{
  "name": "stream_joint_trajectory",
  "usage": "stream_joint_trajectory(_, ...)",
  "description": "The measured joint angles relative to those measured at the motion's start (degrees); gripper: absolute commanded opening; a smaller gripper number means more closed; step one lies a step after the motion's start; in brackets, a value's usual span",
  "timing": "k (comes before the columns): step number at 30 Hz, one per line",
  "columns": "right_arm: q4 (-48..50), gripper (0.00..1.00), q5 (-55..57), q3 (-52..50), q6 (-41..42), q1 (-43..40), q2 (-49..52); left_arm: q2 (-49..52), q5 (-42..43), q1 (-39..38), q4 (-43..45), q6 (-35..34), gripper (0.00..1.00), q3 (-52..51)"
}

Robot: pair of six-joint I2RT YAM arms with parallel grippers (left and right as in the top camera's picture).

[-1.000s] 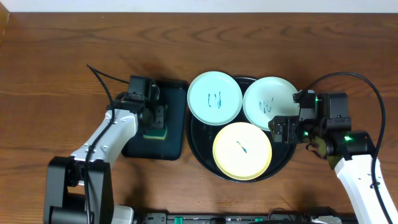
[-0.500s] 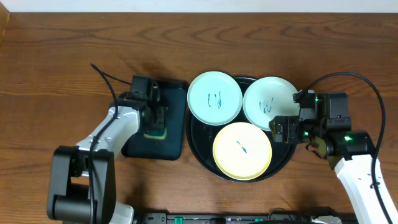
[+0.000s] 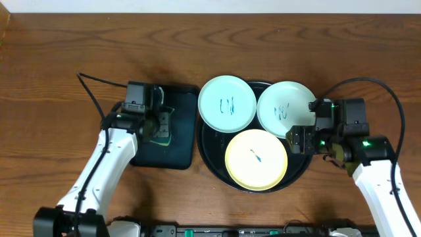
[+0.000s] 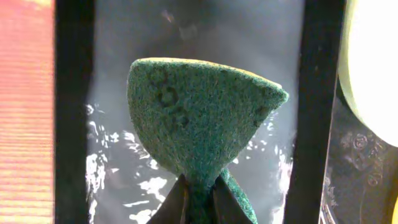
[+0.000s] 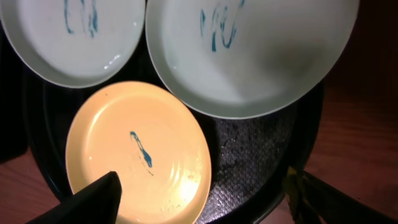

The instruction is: Clean dirty plates on tray and stack at the side

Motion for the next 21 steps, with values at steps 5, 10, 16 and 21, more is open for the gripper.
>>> stream_joint_trajectory(5, -0.4, 0.7, -1.1, 0.0, 0.0, 0.5, 3.8, 3.9, 3.5, 0.0, 0.1, 0.0, 0.07, 0.0)
stream_joint_trajectory(10, -0.4, 0.66, -1.7, 0.0, 0.1, 1.7, 7.8, 9.7, 5.0, 0.0, 0.1, -0.4, 0.07, 0.0)
stream_joint_trajectory(16, -0.2, 0.56, -2.0, 0.0, 0.0, 3.2, 13.7, 12.8, 5.8, 0.0, 0.3, -0.5, 0.07, 0.0)
stream_joint_trajectory(21, 1.0, 0.38, -2.2, 0.0, 0.2, 5.1, 19.4, 11.5, 5.8, 0.0, -0.2, -0.7, 0.07, 0.0)
